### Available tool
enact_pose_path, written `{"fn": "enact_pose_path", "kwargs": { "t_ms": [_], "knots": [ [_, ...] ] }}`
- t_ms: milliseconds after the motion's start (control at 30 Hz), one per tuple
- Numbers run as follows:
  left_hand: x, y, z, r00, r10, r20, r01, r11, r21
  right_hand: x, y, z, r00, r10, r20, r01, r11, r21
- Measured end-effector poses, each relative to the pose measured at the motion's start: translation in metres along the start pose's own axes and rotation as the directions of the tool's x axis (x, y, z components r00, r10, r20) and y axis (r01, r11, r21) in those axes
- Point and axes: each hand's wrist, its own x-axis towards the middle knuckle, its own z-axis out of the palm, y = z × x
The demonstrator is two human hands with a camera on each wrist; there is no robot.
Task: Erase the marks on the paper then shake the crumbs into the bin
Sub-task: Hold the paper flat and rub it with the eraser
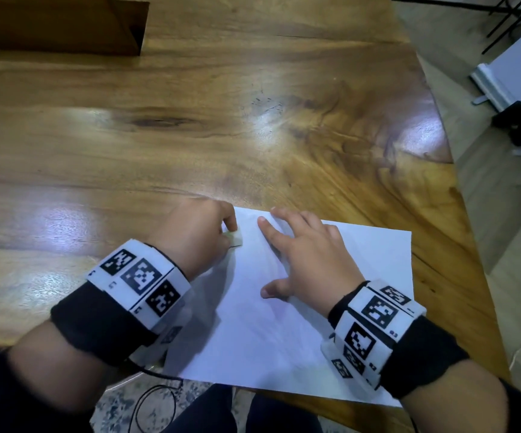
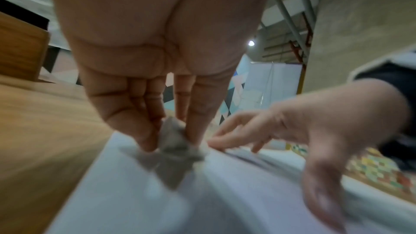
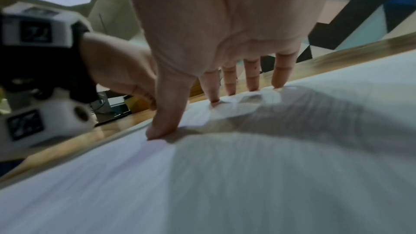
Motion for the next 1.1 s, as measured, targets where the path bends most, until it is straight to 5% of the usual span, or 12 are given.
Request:
{"fn": "enact_pose_path", "kwargs": {
  "t_ms": [200, 367, 533, 700, 867, 1000, 1100],
  "knots": [
    [0.01, 0.011, 0.003, 0.999, 0.045, -0.012, -0.045, 0.999, 0.01, 0.0, -0.008, 0.005, 0.999, -0.018, -0.029, 0.017, 0.999, -0.043],
    [-0.02, 0.009, -0.003, 0.967, 0.084, 0.242, -0.098, 0.994, 0.045, -0.001, -0.005, 0.006, 0.999, -0.017, -0.029, 0.017, 1.0, -0.003],
    [0.018, 0.017, -0.012, 1.0, 0.016, -0.017, -0.017, 0.998, -0.061, -0.001, -0.004, 0.007, 1.0, -0.003, -0.028, 0.004, 0.999, 0.039],
    [0.007, 0.008, -0.008, 0.971, 0.02, 0.237, -0.012, 0.999, -0.034, -0.001, -0.004, 0.008, 0.999, -0.001, -0.043, 0.003, 0.998, 0.061],
    [0.026, 0.015, -0.008, 0.999, 0.033, -0.019, -0.034, 0.996, -0.081, -0.001, -0.004, 0.008, 0.999, 0.001, -0.047, 0.001, 0.998, 0.059],
    [0.012, 0.01, -0.009, 0.96, 0.075, 0.271, -0.077, 0.997, -0.005, 0.0, -0.004, 0.008, 0.999, 0.005, -0.04, -0.002, 0.998, 0.063],
    [0.018, 0.011, -0.013, 0.98, 0.065, 0.189, -0.063, 0.998, -0.019, -0.001, -0.004, 0.008, 0.999, 0.003, -0.041, 0.0, 0.998, 0.055]
  ]
}}
